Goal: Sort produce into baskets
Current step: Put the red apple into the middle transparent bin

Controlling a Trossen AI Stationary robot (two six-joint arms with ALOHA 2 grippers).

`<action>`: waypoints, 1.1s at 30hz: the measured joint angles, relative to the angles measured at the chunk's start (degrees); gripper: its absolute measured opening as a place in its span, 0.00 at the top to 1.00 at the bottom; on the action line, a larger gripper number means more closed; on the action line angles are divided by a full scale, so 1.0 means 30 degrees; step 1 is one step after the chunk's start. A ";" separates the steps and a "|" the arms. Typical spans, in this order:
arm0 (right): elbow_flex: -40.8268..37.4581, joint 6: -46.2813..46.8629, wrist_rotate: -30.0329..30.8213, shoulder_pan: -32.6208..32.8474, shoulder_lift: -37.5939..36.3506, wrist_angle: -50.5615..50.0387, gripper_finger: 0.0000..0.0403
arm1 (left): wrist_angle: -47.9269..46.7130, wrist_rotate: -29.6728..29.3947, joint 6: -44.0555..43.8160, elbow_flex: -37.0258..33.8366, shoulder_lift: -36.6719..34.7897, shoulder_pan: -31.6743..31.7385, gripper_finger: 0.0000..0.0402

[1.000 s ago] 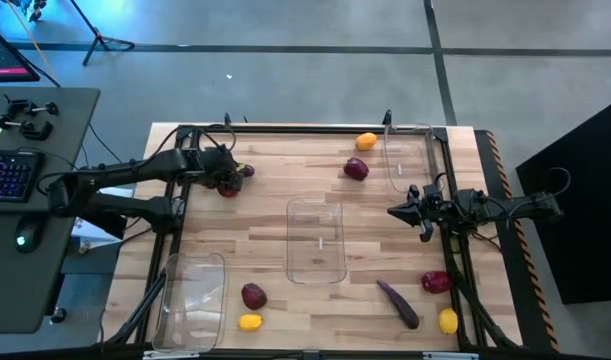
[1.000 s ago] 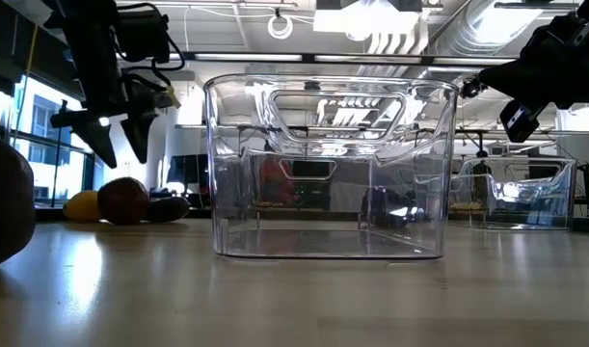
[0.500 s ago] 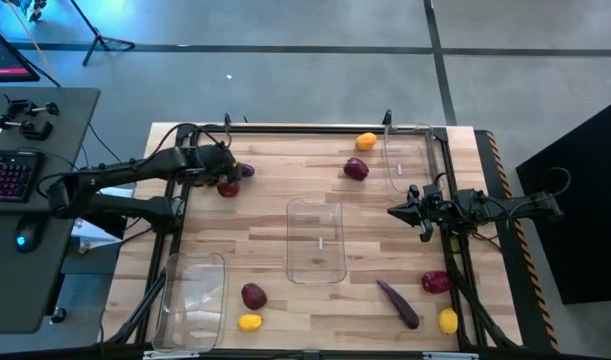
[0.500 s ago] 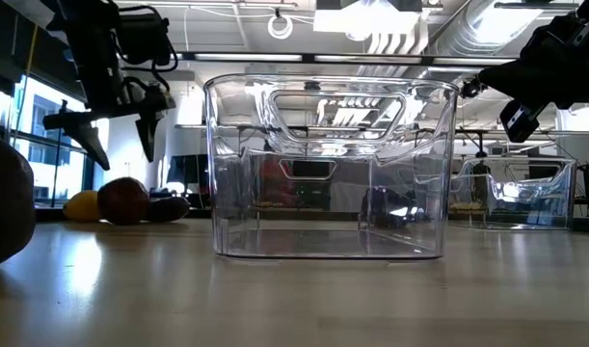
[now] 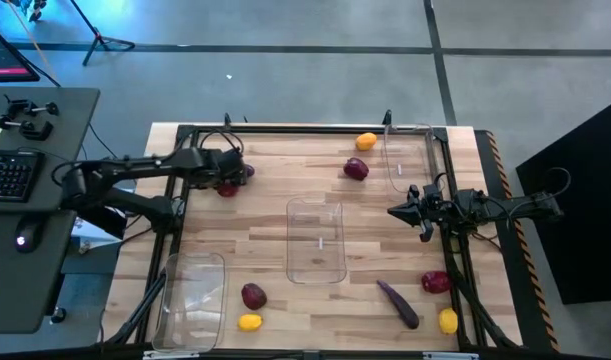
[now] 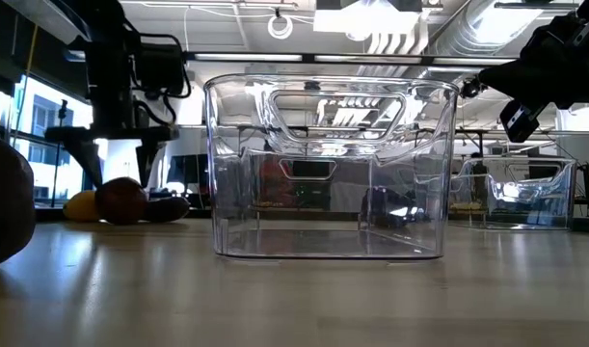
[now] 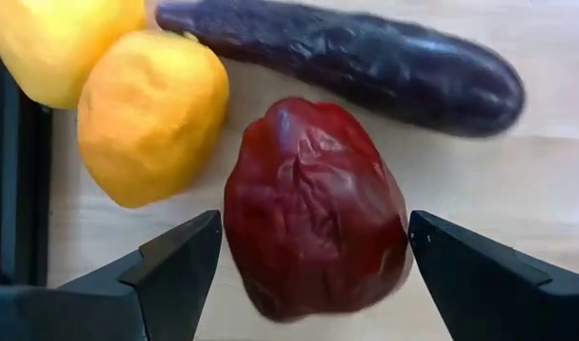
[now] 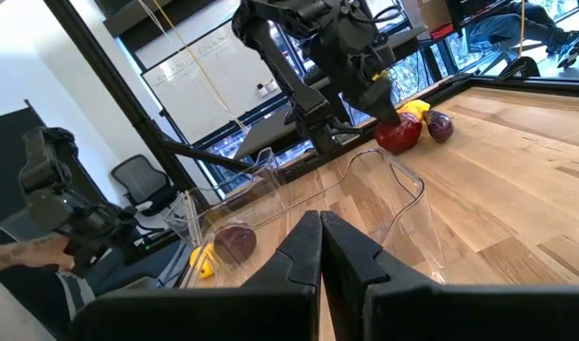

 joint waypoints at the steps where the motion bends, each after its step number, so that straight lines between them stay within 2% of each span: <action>1: 0.0007 0.0000 0.0000 -0.0002 0.0003 0.0002 1.00 | 0.0045 -0.0201 -0.0276 0.0000 0.0126 0.0000 0.19; 11: 0.0003 0.0000 0.0000 -0.0007 0.0003 0.0004 1.00 | 0.0159 -0.0657 -0.0726 0.0095 0.1575 0.0000 0.19; 22: 0.0000 0.0000 0.0000 -0.0004 0.0003 0.0004 1.00 | 0.0222 -0.0465 -0.0724 0.0045 0.1801 -0.0085 0.19; 26: 0.0000 0.0000 0.0000 -0.0001 0.0003 0.0003 1.00 | 0.0077 -0.0092 -0.1019 0.0041 0.1801 -0.0980 0.19; 30: 0.0001 0.0000 0.0000 -0.0005 0.0001 0.0004 1.00 | 0.0011 -0.1164 -0.1716 -0.0086 0.1823 -0.2047 0.19; 33: 0.0006 0.0000 0.0000 -0.0001 0.0003 -0.0003 1.00 | 0.0083 -0.1002 -0.2156 -0.0182 0.1816 -0.2186 0.19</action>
